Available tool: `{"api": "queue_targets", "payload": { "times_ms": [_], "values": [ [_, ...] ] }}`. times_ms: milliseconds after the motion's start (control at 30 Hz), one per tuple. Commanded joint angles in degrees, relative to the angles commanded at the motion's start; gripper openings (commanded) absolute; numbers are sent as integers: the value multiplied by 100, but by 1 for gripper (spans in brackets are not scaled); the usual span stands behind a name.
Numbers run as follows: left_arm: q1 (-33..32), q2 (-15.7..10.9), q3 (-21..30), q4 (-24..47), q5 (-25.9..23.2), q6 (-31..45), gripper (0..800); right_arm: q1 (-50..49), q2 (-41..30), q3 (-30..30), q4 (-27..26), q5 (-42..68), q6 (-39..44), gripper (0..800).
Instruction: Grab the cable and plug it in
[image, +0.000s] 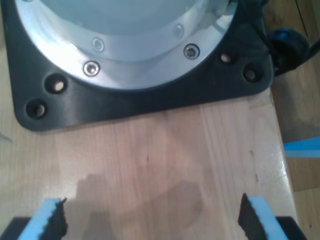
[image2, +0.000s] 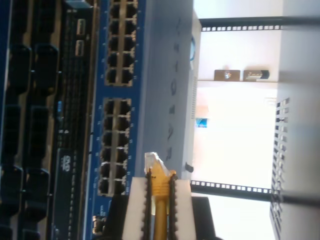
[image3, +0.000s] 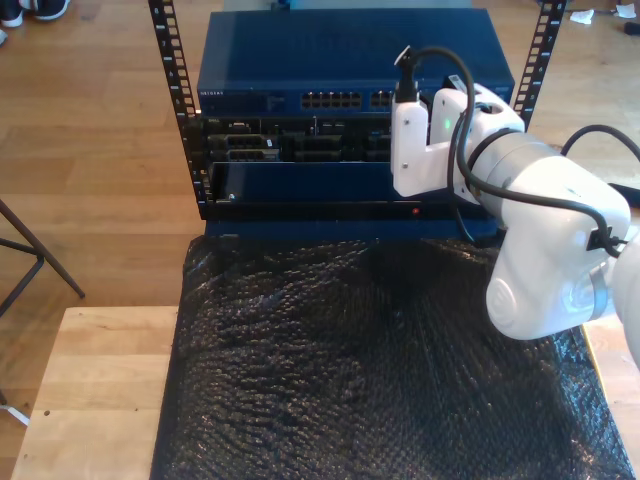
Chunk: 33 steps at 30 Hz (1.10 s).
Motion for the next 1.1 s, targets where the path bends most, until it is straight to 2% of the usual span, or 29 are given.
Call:
{"api": "queue_targets", "payload": {
  "times_ms": [400,600,867,1100],
  "values": [
    [0,0,0,0,0,0,800,53,53,-97,-35,132,0,0],
    [0,0,0,0,0,0,800,62,62,-105,-325,149,9,0],
    [0,0,0,0,0,0,800,-62,62,-132,-343,114,26,0],
    [0,0,0,0,0,0,800,-413,273,-167,-325,-642,26,0]
  ]
}}
